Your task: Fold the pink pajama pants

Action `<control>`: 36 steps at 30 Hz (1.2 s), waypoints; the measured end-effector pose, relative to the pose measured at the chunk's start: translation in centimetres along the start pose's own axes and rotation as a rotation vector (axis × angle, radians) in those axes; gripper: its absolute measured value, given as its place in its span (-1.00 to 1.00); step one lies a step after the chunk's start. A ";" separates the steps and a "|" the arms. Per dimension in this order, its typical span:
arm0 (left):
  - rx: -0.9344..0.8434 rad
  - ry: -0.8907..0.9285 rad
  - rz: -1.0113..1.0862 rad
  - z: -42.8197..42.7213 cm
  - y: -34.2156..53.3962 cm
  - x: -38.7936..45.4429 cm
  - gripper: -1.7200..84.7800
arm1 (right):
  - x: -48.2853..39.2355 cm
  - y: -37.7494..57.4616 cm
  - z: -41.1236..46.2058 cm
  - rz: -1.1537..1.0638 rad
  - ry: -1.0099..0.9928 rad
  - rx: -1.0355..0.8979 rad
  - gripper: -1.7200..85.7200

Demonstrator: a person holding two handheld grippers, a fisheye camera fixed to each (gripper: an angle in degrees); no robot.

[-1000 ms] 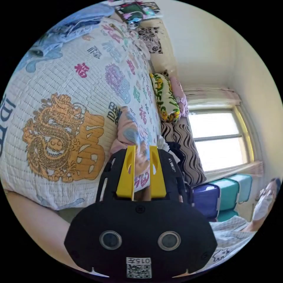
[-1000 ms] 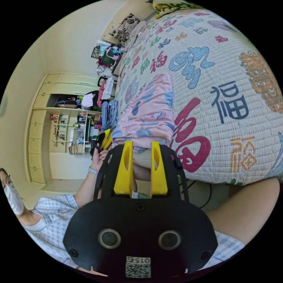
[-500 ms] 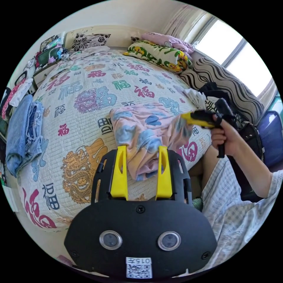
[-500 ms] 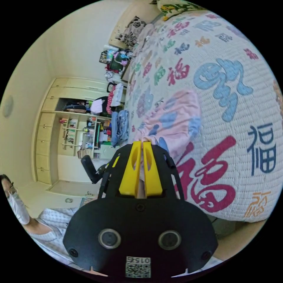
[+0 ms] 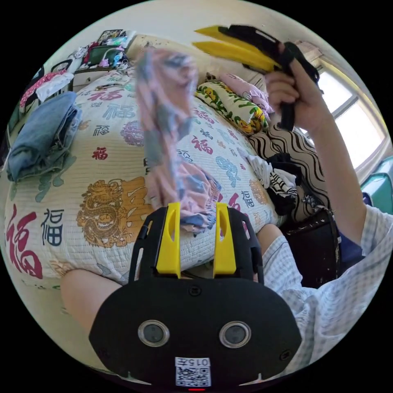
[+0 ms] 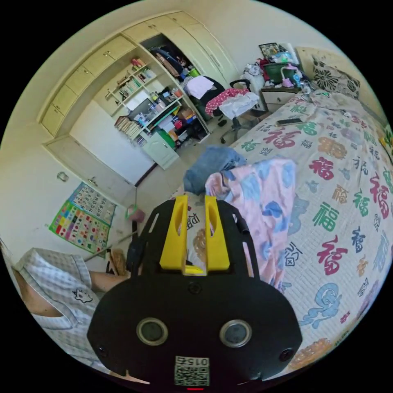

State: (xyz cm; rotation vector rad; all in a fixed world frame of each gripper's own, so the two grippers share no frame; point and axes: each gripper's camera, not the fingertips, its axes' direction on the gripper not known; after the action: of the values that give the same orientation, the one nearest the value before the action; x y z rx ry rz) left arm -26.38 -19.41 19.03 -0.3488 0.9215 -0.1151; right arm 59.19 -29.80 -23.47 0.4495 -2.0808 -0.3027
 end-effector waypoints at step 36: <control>-0.467 -0.354 0.425 21.9 -7.5 23.4 -0.65 | 11.6 45.0 -11.6 0.785 -0.348 0.250 -0.82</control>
State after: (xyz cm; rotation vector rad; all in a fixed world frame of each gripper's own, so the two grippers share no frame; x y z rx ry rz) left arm 5.54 -26.83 15.96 -0.5749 0.6452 0.5462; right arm 54.74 5.34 8.77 -0.3187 -2.4625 0.3713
